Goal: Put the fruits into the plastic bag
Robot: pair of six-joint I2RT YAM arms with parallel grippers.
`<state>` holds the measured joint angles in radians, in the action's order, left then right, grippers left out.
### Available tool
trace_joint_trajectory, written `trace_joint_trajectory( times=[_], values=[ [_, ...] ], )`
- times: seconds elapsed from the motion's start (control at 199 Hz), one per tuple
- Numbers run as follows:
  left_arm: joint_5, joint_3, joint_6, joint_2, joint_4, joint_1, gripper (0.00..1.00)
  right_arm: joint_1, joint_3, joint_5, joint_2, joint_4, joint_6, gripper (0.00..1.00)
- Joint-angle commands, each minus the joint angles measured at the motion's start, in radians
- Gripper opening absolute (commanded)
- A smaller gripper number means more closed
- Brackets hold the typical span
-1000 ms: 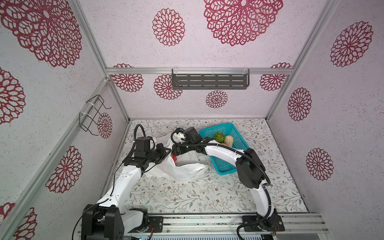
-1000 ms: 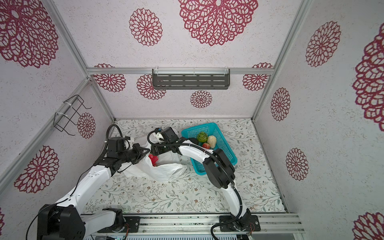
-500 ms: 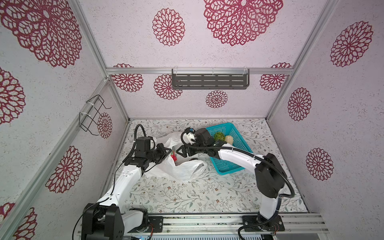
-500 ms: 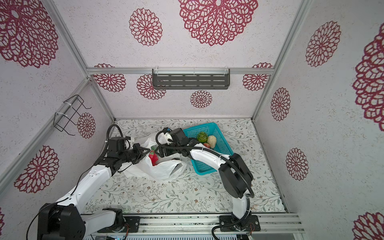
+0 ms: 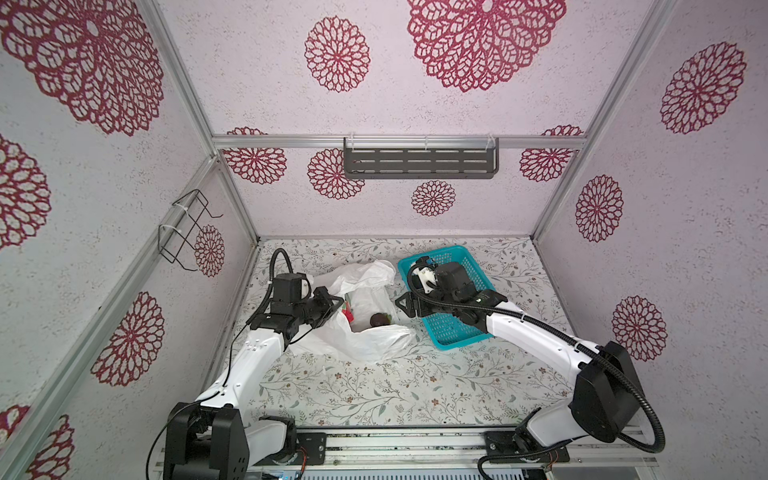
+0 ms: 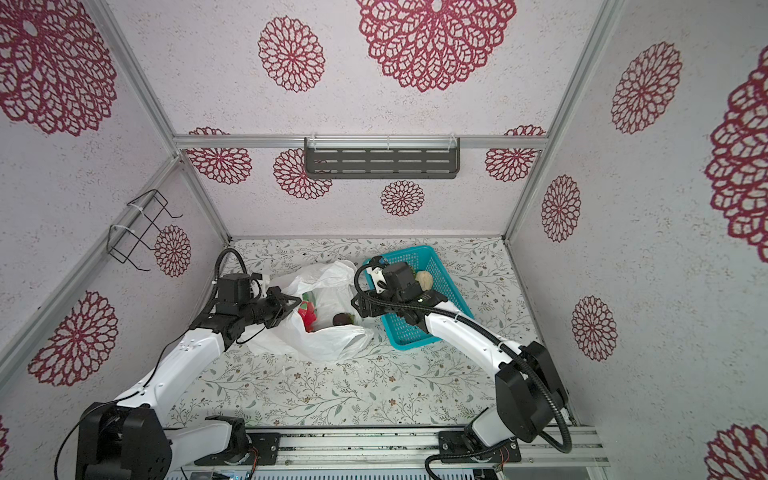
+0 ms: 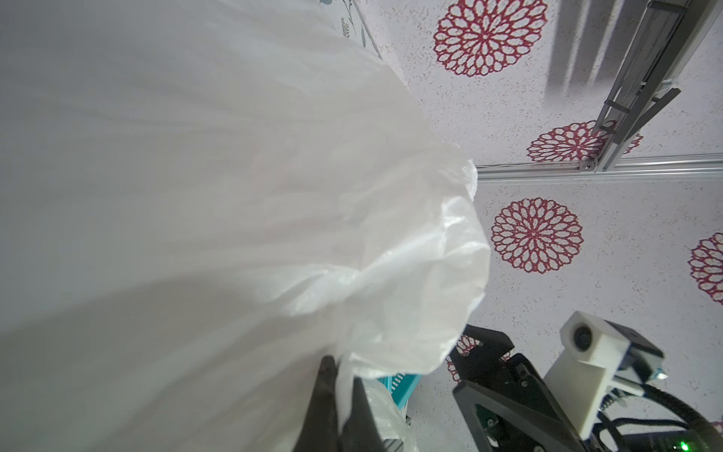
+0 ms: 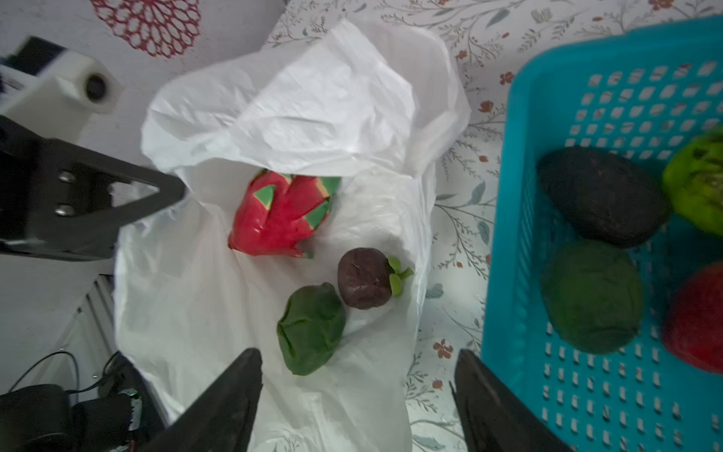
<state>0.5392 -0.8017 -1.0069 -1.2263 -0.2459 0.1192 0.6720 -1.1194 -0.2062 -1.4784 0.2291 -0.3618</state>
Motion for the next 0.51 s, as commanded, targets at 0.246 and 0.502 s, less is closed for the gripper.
trace_joint_trajectory(
  times=[0.246,0.502],
  values=[
    [-0.008,0.002,-0.001,-0.005,0.017,0.005,0.00,-0.173,-0.029,0.176,-0.079,0.077,-0.099,0.77],
    [-0.008,-0.002,-0.002,-0.002,0.007,0.005,0.00,-0.181,-0.199,0.171,-0.339,0.074,-0.052,0.67]
  ],
)
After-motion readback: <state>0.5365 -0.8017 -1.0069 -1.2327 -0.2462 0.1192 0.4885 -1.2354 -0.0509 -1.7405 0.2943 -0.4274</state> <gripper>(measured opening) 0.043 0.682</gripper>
